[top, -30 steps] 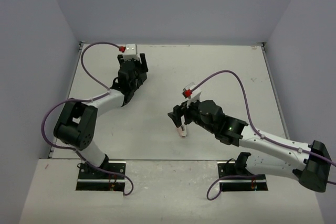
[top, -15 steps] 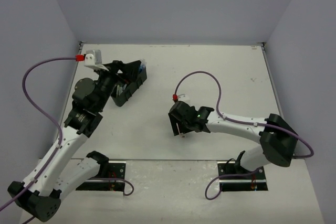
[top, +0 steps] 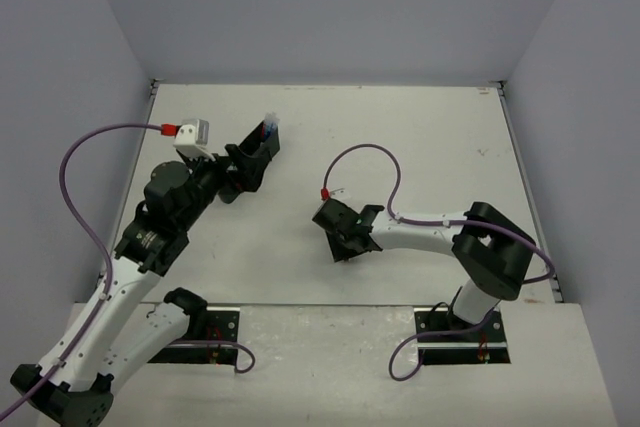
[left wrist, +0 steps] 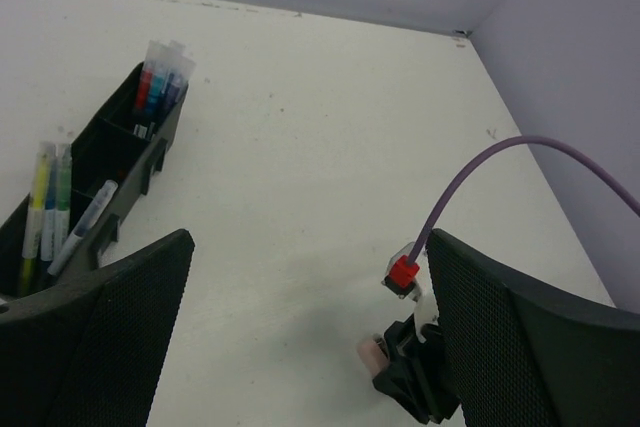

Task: Sort the stationery into containers
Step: Pick up the stapler from the center of the board, then place the stapler in the storage box.

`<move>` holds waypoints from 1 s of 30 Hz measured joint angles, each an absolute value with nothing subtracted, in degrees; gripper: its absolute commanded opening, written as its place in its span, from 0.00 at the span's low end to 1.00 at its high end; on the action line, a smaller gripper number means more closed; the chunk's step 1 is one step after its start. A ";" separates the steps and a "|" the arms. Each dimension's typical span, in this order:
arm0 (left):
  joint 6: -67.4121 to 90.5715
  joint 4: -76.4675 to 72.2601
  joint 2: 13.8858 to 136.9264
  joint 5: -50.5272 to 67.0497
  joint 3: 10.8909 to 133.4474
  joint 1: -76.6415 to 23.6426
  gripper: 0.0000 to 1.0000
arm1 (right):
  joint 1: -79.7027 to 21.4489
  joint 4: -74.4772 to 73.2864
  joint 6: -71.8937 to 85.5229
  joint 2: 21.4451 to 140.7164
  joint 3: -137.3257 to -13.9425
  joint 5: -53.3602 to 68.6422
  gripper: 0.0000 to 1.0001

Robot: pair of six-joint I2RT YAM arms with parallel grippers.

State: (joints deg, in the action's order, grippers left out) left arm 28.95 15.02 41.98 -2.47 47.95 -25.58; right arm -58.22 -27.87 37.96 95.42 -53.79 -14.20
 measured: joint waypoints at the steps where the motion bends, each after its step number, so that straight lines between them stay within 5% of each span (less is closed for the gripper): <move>1: 29.18 15.10 42.21 -2.09 47.86 -25.58 1.00 | -58.22 -27.33 37.59 95.47 -53.79 -14.14 0.02; 6: 33.07 10.49 44.00 5.83 42.99 -25.56 1.00 | -60.76 -23.54 32.51 92.95 -51.98 -16.09 0.00; 12: 42.50 -6.50 50.88 25.07 31.54 -27.01 0.99 | -70.90 -11.65 24.61 75.25 -42.85 -18.67 0.00; 26: 47.54 -23.83 56.91 33.23 28.38 -38.13 0.77 | -71.09 2.99 19.35 58.38 -37.21 -23.64 0.00; 30: 47.88 -25.19 59.65 32.87 28.38 -39.03 0.61 | -71.09 3.69 18.91 57.22 -36.92 -23.53 0.00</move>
